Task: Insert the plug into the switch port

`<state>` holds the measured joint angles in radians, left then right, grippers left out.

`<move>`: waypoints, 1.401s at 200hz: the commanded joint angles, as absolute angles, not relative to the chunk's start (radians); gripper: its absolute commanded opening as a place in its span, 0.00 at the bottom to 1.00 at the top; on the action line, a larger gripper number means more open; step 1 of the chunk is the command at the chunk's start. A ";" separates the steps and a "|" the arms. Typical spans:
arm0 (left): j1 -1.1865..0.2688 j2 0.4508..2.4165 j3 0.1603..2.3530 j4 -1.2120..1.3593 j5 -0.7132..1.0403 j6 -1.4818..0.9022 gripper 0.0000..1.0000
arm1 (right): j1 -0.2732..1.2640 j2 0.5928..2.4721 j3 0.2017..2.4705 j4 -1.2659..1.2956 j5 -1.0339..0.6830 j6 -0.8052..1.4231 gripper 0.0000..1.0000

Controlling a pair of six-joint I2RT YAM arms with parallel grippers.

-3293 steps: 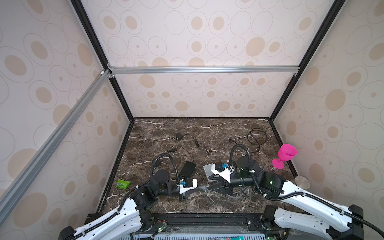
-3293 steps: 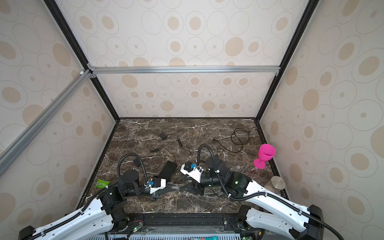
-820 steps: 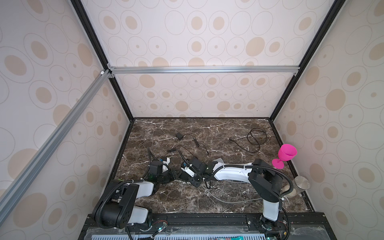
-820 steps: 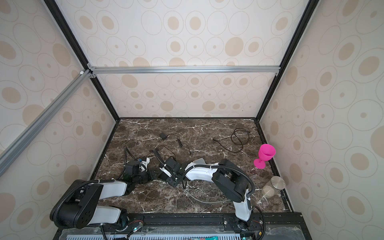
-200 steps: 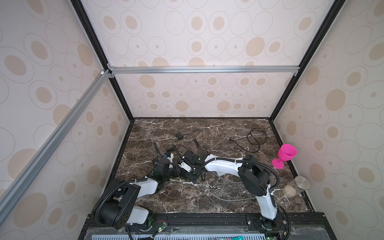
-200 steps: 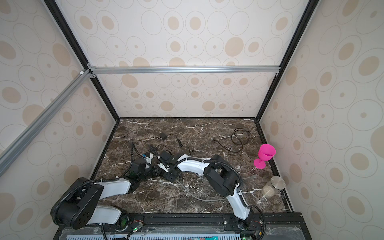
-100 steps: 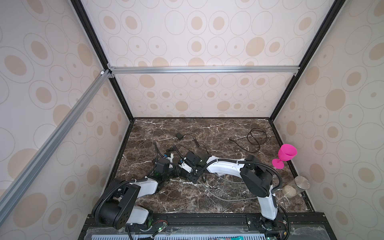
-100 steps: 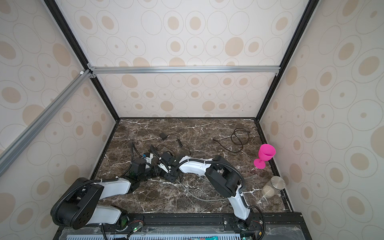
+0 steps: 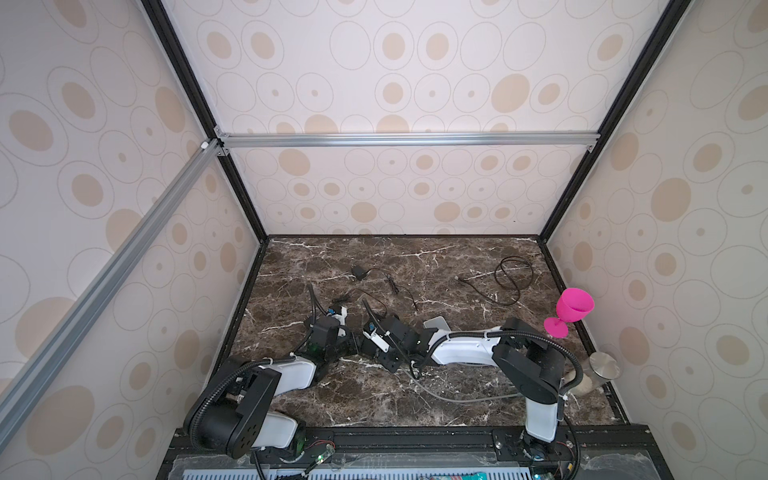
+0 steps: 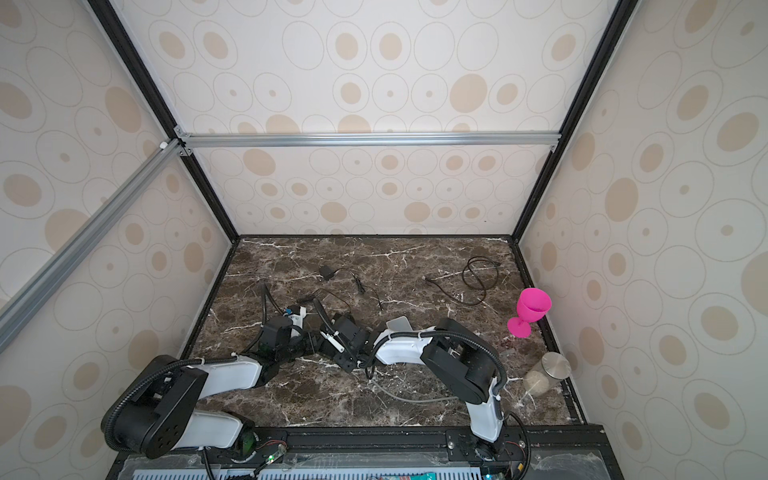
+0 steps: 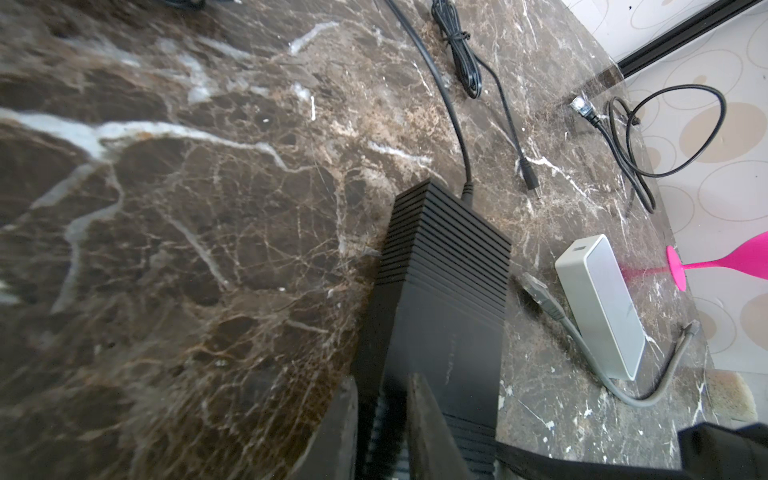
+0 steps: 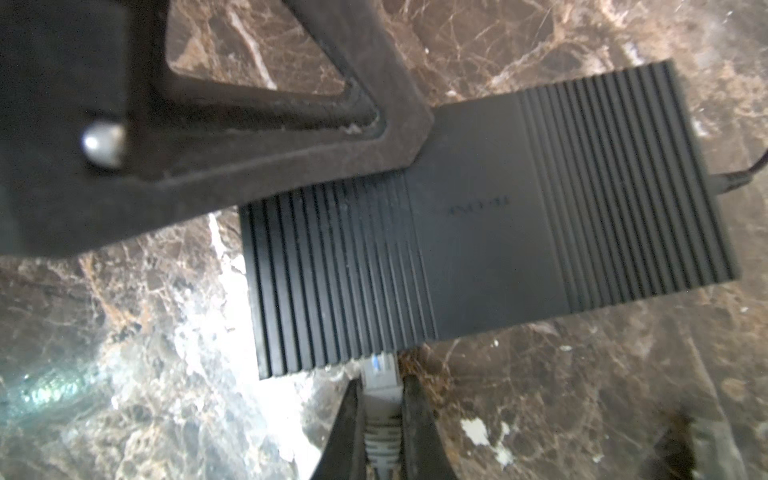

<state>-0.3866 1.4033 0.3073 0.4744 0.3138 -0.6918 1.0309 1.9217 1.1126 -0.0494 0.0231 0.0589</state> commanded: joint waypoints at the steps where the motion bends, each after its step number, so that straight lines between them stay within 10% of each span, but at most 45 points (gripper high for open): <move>1: -0.493 1.460 0.252 0.222 0.588 -0.710 0.21 | 1.071 1.928 1.238 0.210 -0.078 0.004 0.00; 93: -0.496 1.460 0.254 0.222 0.586 -0.706 0.21 | 1.048 2.082 1.742 -0.148 -0.111 -0.101 0.00; 238: -0.492 1.340 0.303 0.109 0.522 -0.706 0.23 | 1.047 1.968 1.300 0.064 -0.091 0.128 0.02; 280: -0.469 1.289 0.426 -0.050 0.435 -0.658 0.56 | 1.076 1.891 1.194 0.013 -0.114 0.142 0.01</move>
